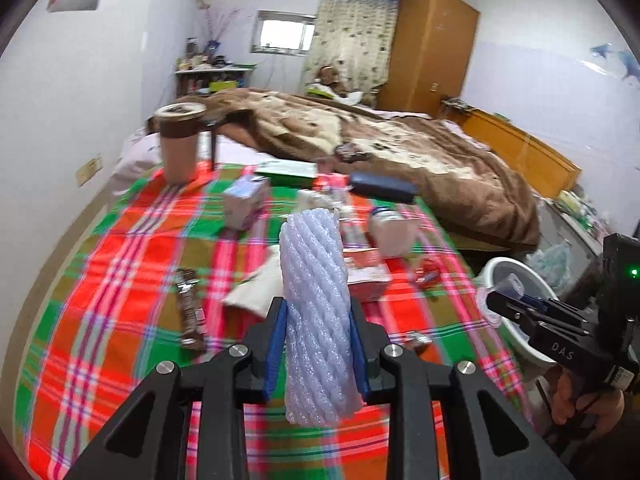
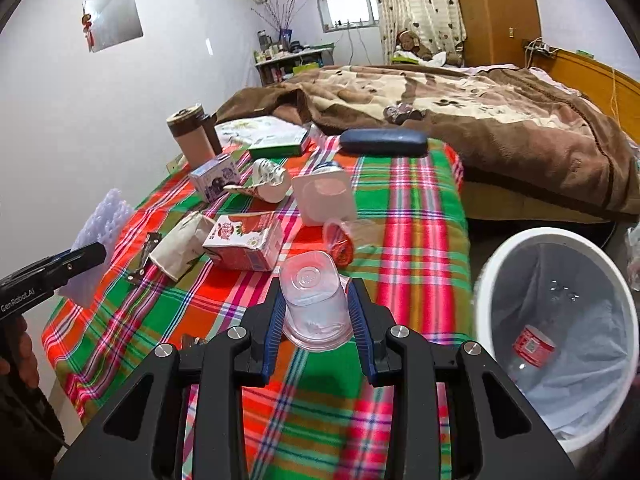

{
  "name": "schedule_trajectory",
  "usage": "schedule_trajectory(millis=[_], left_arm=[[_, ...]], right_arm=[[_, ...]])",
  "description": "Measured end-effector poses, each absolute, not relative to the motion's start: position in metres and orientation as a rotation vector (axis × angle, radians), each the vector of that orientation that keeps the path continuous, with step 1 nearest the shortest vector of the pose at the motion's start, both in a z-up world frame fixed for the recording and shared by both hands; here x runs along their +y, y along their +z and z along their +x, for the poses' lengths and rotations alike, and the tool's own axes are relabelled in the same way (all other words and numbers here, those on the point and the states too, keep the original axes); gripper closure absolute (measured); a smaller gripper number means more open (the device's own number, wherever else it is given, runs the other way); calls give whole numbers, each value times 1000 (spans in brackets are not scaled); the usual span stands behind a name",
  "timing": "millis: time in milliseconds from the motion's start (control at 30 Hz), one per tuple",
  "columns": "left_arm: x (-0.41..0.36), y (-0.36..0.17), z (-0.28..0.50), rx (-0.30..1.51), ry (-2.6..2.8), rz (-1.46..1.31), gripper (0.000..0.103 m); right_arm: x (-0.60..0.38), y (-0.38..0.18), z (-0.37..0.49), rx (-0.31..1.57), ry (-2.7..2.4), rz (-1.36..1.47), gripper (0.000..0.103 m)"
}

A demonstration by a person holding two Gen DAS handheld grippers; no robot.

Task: Collect trash
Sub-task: 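Carry the foam sleeve and clear cup over the bin and release both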

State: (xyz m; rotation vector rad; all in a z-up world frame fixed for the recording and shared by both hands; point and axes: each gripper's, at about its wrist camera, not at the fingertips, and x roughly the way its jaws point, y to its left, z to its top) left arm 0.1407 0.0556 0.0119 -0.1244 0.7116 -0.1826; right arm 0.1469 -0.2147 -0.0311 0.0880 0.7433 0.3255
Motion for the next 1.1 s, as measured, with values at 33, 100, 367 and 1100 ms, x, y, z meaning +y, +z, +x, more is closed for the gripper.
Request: schedule_trajectory(millis=[33,100,367,1100], left_arm=[[49,13,142,713,-194,-121,73],[35,13,145,713,-224,-118,73],[-27,11,157,723,-346,-78,73],[-198,-9,184,800,-651,51,73]], right_arm=[[-219,-30,145,740,320,90,70],[-227,-28,142,732,306,88,70],[-267,-23,134,710,219,112,70],[-362,-33,133,721,-41,115,70]])
